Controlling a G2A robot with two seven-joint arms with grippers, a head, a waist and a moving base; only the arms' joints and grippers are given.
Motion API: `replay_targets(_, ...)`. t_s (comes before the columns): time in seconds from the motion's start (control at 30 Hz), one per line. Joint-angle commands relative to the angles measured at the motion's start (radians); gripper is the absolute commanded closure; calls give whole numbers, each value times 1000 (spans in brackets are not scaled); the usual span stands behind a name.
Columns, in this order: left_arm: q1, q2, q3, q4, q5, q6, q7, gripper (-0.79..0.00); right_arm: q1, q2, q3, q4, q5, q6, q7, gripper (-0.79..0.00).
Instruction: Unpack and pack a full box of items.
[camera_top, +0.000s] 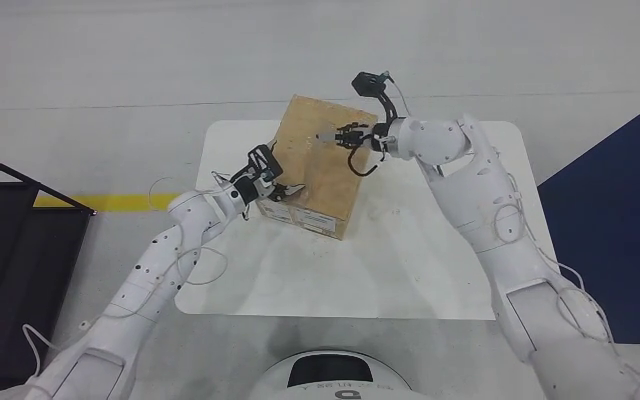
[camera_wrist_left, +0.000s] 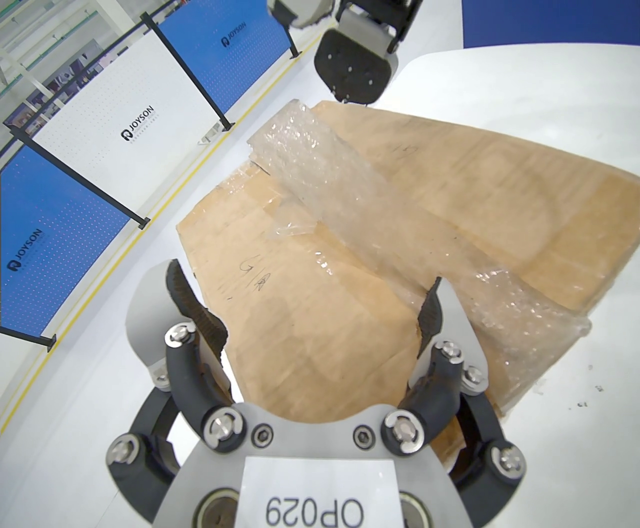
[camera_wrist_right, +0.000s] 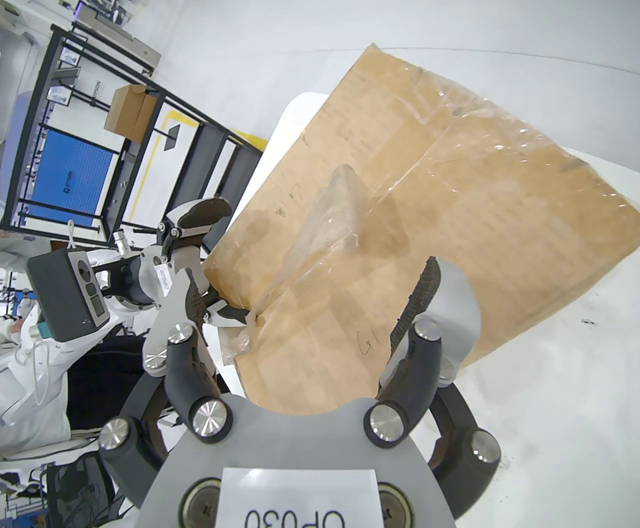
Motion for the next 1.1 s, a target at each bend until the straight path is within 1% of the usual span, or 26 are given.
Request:
replay_targets(0.0,1,-1,1,0,1,2,0,-785,13,-5,-10,34,33,-24,10,-443)
replay_targets(0.2,10,-2,-3,-1,6,8,6,-785,74,-31,-52,176,152,-71,29,-434)
replay_targets(0.23,11,-2,-4,-1,7,9,7,-785,87,-36,-60,209,169,-68,33,-388)
replay_targets(0.27,12,-2,-5,-2,9,9,8,-785,102,-43,-72,238,181,-66,32,-385)
replay_targets(0.37,16,-2,-7,-3,13,11,13,-785,144,-64,-95,324,244,-71,27,-388)
replay_targets(0.43,19,-2,-10,-6,16,13,17,-785,168,-78,-97,375,306,-94,13,-394)
replay_targets(0.5,22,-2,-12,-8,18,13,18,-785,188,-91,-96,426,367,-117,-7,-425)
replay_targets(0.53,23,-2,-14,-8,18,15,19,-785,199,-98,-99,453,386,-125,-15,-416)
replay_targets(0.6,26,-2,-16,-11,17,18,22,-785,223,-112,-111,504,405,-138,-39,-542)
replay_targets(0.67,30,-2,-20,-13,16,22,27,-785,245,-126,-118,557,429,-159,-68,-551)
replay_targets(0.77,36,-1,-25,-16,18,25,32,-785,276,-146,-124,634,464,-203,-104,-696)
replay_targets(0.87,44,0,-33,-15,19,27,39,-785,309,-162,-127,699,484,-245,-135,-733)
replay_targets(0.93,49,1,-38,-16,19,28,42,-785,328,-171,-124,735,502,-268,-150,-711)
replay_targets(0.97,52,1,-40,-17,21,29,44,-785,338,-174,-122,753,510,-279,-157,-723)
replay_targets(1.03,58,2,-45,-19,21,31,45,-785,358,-180,-119,794,510,-272,-192,-785)
replay_targets(1.07,60,2,-47,-21,23,31,46,-785,366,-183,-119,808,508,-264,-216,-785)
